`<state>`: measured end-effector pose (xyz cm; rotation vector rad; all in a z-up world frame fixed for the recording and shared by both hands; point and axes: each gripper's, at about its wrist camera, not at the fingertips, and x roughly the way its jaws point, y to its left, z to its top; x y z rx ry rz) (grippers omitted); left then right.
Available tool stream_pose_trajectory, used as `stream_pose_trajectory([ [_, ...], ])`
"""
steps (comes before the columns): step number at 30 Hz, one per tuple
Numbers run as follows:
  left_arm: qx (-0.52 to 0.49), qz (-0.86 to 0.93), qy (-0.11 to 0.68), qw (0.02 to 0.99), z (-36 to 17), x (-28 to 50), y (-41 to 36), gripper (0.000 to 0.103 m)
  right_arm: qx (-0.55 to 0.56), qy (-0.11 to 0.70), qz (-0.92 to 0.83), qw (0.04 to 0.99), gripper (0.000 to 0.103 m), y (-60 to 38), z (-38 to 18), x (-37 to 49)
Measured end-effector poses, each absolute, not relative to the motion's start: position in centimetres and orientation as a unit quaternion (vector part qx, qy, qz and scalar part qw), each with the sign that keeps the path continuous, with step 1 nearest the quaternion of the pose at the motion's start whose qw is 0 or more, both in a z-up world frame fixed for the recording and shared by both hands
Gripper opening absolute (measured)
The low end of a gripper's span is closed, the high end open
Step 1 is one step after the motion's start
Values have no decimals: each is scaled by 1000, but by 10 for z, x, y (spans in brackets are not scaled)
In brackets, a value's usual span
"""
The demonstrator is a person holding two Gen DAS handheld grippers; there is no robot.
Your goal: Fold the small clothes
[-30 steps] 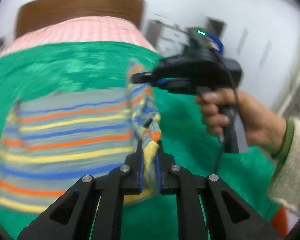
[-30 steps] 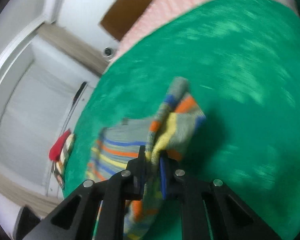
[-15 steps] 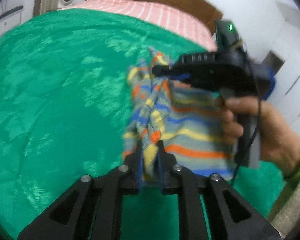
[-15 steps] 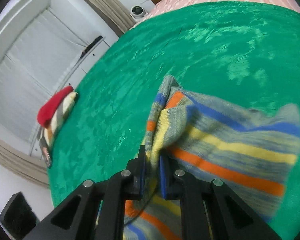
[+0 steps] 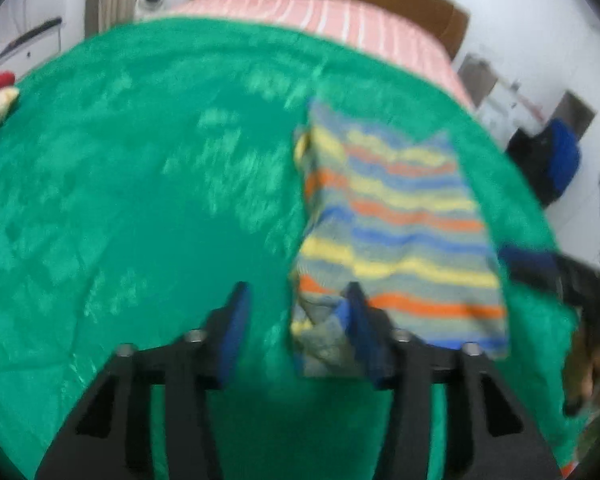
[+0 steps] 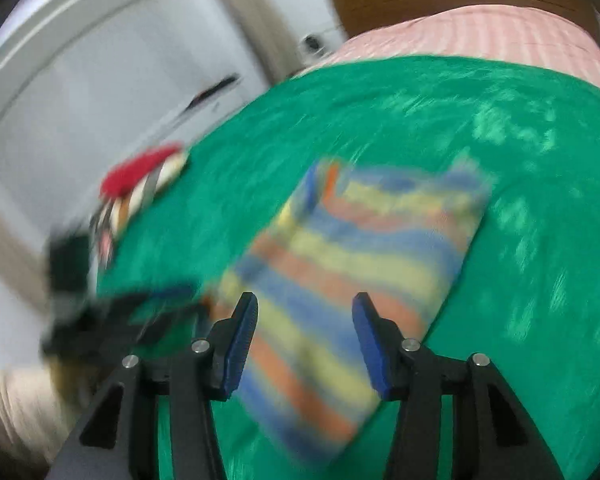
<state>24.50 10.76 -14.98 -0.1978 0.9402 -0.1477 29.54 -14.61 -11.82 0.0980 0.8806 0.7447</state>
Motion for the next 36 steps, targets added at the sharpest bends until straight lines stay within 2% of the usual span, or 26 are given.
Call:
stream_pose_trajectory([
  [3,-81,-56,466,880,-156,230,112,45,-9,475,325,818,36,-138,-170,268],
  [7,-47,-44,468,882,-148,220,117,48,-39,446,285,848,35,-147,-173,231],
  [8,-41,-39,466,883,-144,217,117,52,-42,446,269,853,36,-149,-170,223],
  [9,-31,-34,461,886,-139,214,116,59,-43,448,257,855,38,-151,-169,218],
  [11,-7,-21,445,895,-126,209,110,69,-34,443,239,863,59,-161,-166,205],
  [13,8,-13,432,902,-123,214,107,74,-20,432,228,872,71,-169,-162,193],
  [14,15,-11,425,905,-119,211,105,75,-12,428,225,875,74,-173,-162,187],
  [23,42,-5,412,910,-110,224,97,75,24,438,208,874,74,-188,-166,172],
  [31,85,0,405,910,-110,238,86,85,27,432,213,876,74,-181,-163,187],
  [33,61,-32,417,906,-109,253,91,92,37,431,212,876,74,-183,-163,194],
  [36,-51,-115,449,885,-111,294,114,98,82,431,203,876,75,-196,-157,217],
])
